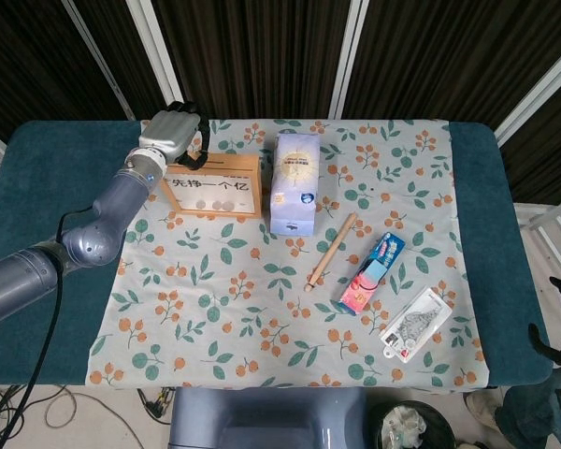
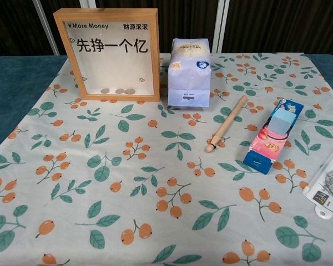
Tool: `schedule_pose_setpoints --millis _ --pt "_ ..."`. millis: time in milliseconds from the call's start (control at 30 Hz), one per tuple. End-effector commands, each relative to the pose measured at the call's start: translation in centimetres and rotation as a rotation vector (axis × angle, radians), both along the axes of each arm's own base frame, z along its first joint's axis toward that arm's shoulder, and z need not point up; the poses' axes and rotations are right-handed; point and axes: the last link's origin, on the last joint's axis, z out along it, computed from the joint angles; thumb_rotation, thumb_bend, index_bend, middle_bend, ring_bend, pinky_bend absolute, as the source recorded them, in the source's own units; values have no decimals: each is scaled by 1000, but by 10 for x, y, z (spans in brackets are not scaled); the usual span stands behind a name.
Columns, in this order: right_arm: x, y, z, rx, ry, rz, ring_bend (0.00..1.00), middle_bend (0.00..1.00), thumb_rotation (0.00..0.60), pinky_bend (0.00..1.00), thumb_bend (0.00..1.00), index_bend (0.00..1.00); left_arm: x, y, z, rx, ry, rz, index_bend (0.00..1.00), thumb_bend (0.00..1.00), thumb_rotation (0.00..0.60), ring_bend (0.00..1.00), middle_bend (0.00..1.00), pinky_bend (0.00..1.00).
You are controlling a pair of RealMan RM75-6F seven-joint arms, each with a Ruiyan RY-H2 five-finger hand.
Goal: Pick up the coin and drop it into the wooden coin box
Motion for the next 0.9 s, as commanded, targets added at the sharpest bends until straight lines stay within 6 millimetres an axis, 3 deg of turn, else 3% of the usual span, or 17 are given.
schedule_pose_setpoints --millis 33,200,900 --pt "0 0 0 -1 0 -1 10 70 600 0 440 146 -1 2 -2 -15 20 3 727 525 600 0 206 0" --pt "-1 -1 1 -11 -3 -5 10 70 600 0 439 146 -1 5 -8 -3 102 -35 728 526 600 0 206 0" --pt "-1 0 1 -19 -3 -10 11 70 600 0 439 146 -12 9 -18 2 59 -18 681 525 600 0 209 0"
